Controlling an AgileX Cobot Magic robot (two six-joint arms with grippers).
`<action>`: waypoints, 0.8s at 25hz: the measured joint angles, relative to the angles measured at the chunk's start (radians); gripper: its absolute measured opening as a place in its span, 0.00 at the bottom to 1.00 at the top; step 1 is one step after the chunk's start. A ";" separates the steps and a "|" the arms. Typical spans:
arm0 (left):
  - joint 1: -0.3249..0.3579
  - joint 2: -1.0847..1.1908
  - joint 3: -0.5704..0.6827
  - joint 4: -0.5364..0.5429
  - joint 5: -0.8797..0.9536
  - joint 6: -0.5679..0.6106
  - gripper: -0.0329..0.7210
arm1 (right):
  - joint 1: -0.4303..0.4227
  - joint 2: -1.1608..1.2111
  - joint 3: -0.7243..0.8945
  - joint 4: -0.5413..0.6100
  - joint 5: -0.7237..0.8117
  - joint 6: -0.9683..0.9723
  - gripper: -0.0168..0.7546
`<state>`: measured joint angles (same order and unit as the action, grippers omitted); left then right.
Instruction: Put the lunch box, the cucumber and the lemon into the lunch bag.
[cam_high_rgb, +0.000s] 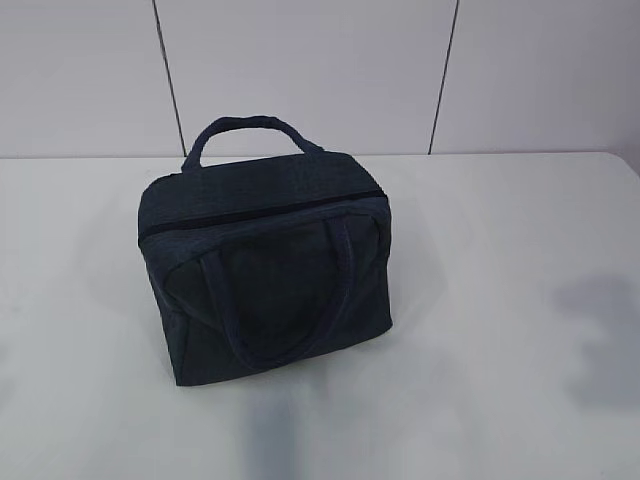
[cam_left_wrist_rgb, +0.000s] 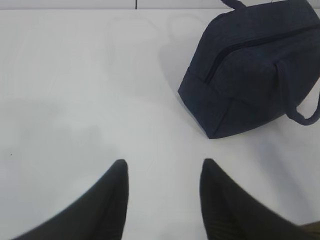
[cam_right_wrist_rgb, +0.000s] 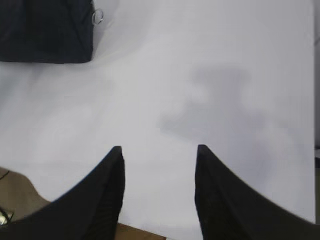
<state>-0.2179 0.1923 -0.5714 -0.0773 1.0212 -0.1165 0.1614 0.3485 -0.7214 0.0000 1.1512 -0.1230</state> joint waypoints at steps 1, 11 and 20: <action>0.000 -0.016 0.008 0.005 0.000 -0.005 0.49 | 0.000 -0.043 0.007 -0.018 0.004 0.019 0.45; 0.000 -0.144 0.043 0.051 0.002 -0.056 0.49 | 0.000 -0.364 0.168 -0.131 -0.012 0.123 0.46; 0.000 -0.180 0.045 0.143 0.066 -0.058 0.49 | 0.000 -0.366 0.213 -0.143 -0.011 0.134 0.46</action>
<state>-0.2179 0.0127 -0.5265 0.0660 1.0871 -0.1748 0.1614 -0.0174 -0.5083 -0.1434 1.1400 0.0113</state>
